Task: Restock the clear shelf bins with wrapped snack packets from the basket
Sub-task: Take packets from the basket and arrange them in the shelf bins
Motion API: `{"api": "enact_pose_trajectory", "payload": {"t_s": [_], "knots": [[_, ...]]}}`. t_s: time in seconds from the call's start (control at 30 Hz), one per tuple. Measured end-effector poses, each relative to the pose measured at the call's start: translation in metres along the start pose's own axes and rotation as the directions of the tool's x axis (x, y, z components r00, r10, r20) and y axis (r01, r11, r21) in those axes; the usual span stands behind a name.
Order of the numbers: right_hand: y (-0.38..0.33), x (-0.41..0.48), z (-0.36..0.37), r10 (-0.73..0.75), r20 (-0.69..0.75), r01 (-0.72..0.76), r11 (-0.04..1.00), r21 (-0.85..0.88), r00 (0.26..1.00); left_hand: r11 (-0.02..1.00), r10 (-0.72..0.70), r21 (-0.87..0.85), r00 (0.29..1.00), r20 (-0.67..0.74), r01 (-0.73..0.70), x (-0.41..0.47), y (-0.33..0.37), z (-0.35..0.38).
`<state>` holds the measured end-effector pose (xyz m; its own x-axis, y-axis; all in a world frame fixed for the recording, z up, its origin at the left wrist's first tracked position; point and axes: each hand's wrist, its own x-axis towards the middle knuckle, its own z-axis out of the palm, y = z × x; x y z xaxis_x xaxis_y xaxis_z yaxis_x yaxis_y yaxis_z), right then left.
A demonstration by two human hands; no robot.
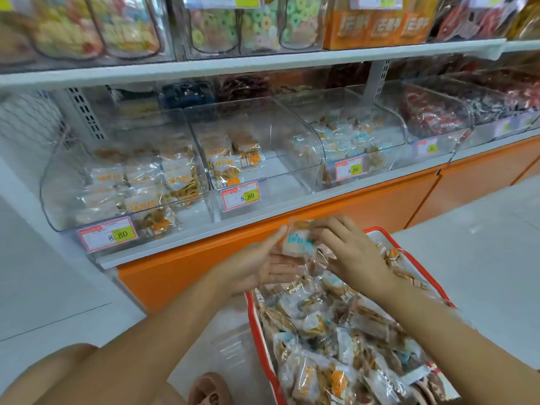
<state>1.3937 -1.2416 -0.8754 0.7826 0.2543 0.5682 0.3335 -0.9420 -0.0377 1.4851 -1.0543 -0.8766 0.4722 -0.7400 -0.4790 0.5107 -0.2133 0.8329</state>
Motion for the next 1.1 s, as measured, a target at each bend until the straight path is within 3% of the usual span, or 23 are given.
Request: {"api": "enact_pose_trajectory", "payload": {"t_s": [0.1,0.23,0.3,0.4,0.47,0.53,0.7,0.73,0.87,1.0,1.1], "knots": [[-0.015,0.0,-0.01,-0.034,-0.163,0.035,0.999,0.003,0.986,0.984,0.163,-0.08,0.986,0.02,-0.161,-0.015,0.021,0.011],[-0.01,0.01,-0.026,0.271,-0.202,-0.204,0.932,0.299,0.941,0.956,0.289,0.068,0.956,-0.058,-0.285,-0.022,0.042,0.01],[-0.004,0.021,-0.042,0.363,-0.148,-0.263,0.851,0.454,0.92,0.917,0.35,0.232,0.934,-0.075,-0.325,-0.024,0.053,0.007],[0.004,0.043,-0.066,0.253,0.134,-0.286,0.809,0.513,0.958,0.803,0.411,0.501,0.909,-0.072,-0.324,-0.021,0.069,0.001],[0.007,0.061,-0.071,0.071,0.339,-0.199,0.912,0.359,0.938,0.756,0.404,0.579,0.914,-0.046,-0.305,-0.018,0.077,0.001],[0.011,0.077,-0.068,-0.036,0.447,-0.029,0.99,0.138,0.894,0.719,0.394,0.631,0.919,-0.025,-0.291,-0.013,0.086,0.003],[0.031,0.112,-0.067,-0.117,0.48,0.231,0.955,-0.185,0.869,0.727,0.362,0.633,0.932,-0.025,-0.265,-0.001,0.116,0.012],[0.034,0.116,-0.07,-0.104,0.506,0.218,0.961,-0.171,0.856,0.722,0.363,0.639,0.932,-0.021,-0.267,0.003,0.122,0.014],[0.048,0.125,-0.088,0.104,0.566,-0.075,0.994,-0.073,0.818,0.717,0.383,0.651,0.921,-0.071,-0.248,0.02,0.142,0.025],[0.08,0.126,-0.089,0.188,0.526,-0.174,0.982,-0.077,0.829,0.785,0.377,0.562,0.921,-0.102,-0.259,0.047,0.159,0.044],[0.115,0.124,-0.09,0.271,0.527,-0.369,0.925,0.088,0.806,0.779,0.423,0.564,0.893,-0.152,-0.274,0.071,0.176,0.062]]}}
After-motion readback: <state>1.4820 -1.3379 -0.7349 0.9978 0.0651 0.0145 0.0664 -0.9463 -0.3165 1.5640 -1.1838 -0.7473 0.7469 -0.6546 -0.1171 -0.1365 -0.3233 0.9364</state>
